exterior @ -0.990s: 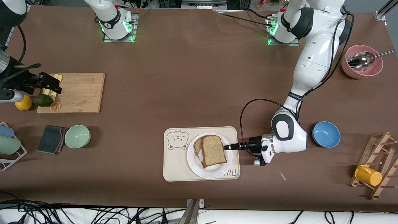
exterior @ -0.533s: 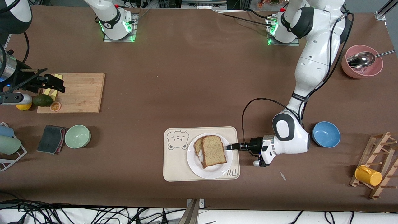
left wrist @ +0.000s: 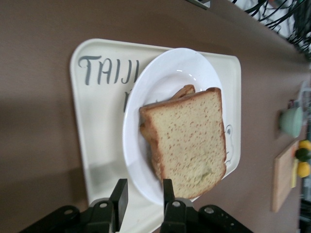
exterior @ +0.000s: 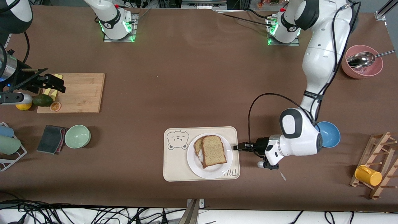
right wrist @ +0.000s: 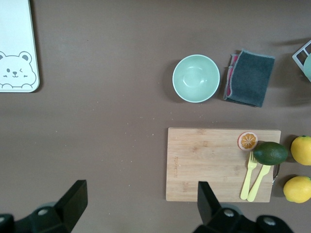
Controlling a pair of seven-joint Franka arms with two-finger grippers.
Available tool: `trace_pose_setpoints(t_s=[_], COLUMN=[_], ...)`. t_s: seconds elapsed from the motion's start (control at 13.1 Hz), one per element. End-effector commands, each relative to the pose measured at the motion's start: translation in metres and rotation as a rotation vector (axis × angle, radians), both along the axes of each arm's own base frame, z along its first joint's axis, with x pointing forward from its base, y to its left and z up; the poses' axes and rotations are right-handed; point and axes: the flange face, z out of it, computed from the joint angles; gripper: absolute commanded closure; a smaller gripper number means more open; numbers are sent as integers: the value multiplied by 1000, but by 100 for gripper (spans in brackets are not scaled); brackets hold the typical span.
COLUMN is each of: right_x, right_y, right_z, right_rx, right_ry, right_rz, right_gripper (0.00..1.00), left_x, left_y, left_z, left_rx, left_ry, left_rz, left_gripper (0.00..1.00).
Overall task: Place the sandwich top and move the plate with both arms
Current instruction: 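Open the left gripper and pull it back from the plate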
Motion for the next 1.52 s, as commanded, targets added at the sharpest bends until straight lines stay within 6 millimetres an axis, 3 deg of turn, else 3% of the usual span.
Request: trace_pose_setpoints(t_s=[0.0,0.3,0.38,0.46,0.53,0.76,1.22,1.45], right_x=[-2,-2,-2,-2,-2,-3,-1,-1], right_y=[2,-2,-2,-1,0,-9,-10,-12], right_z=[7,10,11,12,14,15,13,14], right_rx=[-14,-8,-8,-6,-6,-8,-10,-8], right_ry=[-13,-21,-21,-22,-25,-25,-27,-28], right_rz=[11,2,2,8,9,-11,-8,-6], right_gripper=[0,0,0,0,0,0,0,0], left_x=[-7,-23,-27,-30,-35,-43,-86,-113], left_y=[13,21,22,26,25,31,56,65], left_z=[61,133,147,161,171,201,319,365], left_rx=[191,439,504,563,599,625,720,771], left_ry=[-7,-37,-55,-73,-82,-89,-72,-60], left_rz=[-64,-173,-204,-226,-247,-242,-78,-21], left_gripper=[64,63,58,12,0,0,0,0])
